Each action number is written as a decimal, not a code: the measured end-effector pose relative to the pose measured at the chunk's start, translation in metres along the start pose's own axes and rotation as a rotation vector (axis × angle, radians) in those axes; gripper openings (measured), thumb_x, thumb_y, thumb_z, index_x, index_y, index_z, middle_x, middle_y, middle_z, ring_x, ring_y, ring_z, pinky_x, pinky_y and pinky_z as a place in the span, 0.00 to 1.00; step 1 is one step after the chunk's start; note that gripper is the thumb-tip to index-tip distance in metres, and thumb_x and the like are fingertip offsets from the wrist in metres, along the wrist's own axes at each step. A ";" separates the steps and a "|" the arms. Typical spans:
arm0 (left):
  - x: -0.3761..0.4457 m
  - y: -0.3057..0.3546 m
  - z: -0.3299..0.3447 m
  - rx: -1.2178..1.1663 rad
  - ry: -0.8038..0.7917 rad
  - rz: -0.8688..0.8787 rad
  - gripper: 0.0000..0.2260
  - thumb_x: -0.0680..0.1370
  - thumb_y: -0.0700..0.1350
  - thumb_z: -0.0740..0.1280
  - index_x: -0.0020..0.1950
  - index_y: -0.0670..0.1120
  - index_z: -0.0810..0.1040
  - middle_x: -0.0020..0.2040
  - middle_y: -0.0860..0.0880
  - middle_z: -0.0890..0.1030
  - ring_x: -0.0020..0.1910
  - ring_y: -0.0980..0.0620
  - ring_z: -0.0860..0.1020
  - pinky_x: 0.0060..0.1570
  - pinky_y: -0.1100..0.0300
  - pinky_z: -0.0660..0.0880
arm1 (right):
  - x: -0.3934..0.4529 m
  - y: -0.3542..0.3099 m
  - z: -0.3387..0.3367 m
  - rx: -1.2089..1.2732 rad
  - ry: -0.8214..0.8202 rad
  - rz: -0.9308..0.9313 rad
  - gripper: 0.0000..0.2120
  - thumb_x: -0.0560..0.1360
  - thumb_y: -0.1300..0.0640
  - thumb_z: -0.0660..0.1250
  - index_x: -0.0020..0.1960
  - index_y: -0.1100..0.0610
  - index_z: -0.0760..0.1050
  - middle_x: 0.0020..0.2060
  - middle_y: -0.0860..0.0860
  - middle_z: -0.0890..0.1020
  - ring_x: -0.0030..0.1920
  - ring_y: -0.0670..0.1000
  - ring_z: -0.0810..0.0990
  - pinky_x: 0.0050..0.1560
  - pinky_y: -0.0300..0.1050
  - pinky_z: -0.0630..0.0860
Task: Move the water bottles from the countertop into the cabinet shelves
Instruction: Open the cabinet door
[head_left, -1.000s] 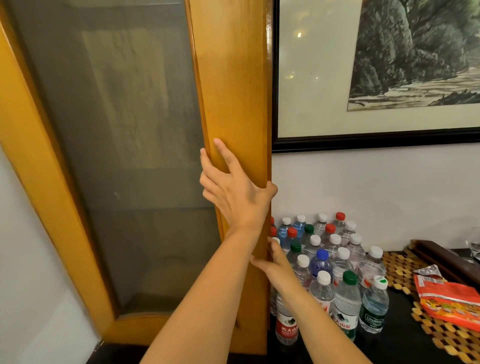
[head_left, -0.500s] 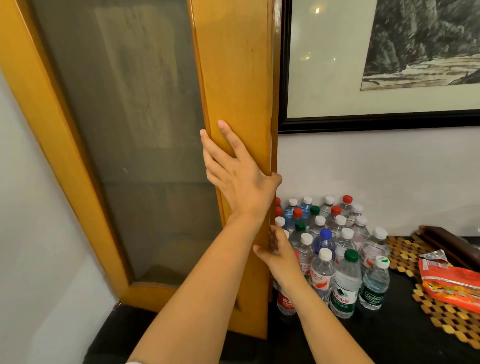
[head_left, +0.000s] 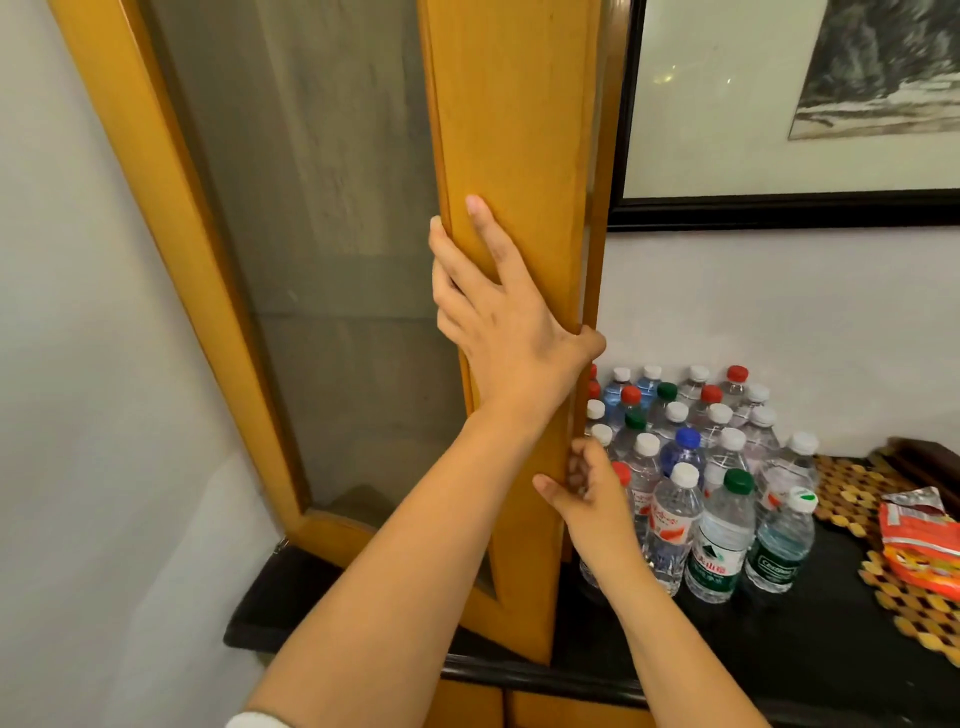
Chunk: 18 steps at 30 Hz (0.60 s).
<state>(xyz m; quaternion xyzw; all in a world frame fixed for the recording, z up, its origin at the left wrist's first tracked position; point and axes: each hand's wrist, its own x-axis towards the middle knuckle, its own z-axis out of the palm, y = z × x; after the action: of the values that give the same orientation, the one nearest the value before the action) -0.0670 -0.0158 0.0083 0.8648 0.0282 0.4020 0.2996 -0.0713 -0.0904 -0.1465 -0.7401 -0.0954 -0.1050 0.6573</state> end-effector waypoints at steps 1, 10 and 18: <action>-0.001 0.001 -0.001 -0.002 -0.008 -0.007 0.59 0.61 0.56 0.76 0.76 0.45 0.37 0.76 0.39 0.41 0.73 0.38 0.47 0.69 0.43 0.53 | -0.001 -0.002 0.002 -0.007 0.013 0.001 0.16 0.71 0.59 0.70 0.51 0.45 0.67 0.46 0.44 0.76 0.49 0.43 0.76 0.50 0.38 0.74; -0.024 -0.013 -0.042 -0.099 -0.046 0.033 0.59 0.60 0.56 0.75 0.76 0.48 0.36 0.76 0.42 0.41 0.73 0.41 0.47 0.69 0.44 0.53 | -0.050 -0.026 0.019 -0.051 0.014 0.042 0.14 0.70 0.60 0.71 0.48 0.50 0.68 0.44 0.46 0.77 0.46 0.45 0.77 0.49 0.41 0.76; -0.063 -0.060 -0.142 -0.269 -0.155 0.165 0.57 0.59 0.56 0.72 0.72 0.58 0.30 0.74 0.60 0.39 0.72 0.54 0.45 0.70 0.46 0.51 | -0.143 -0.045 0.072 -0.071 -0.015 0.010 0.16 0.64 0.51 0.75 0.39 0.49 0.67 0.38 0.37 0.78 0.39 0.38 0.75 0.40 0.35 0.75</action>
<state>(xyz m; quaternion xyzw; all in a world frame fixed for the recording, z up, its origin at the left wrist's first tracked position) -0.1990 0.0852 0.0034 0.8447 -0.1200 0.3574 0.3798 -0.2190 -0.0143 -0.1517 -0.7642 -0.0926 -0.0995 0.6305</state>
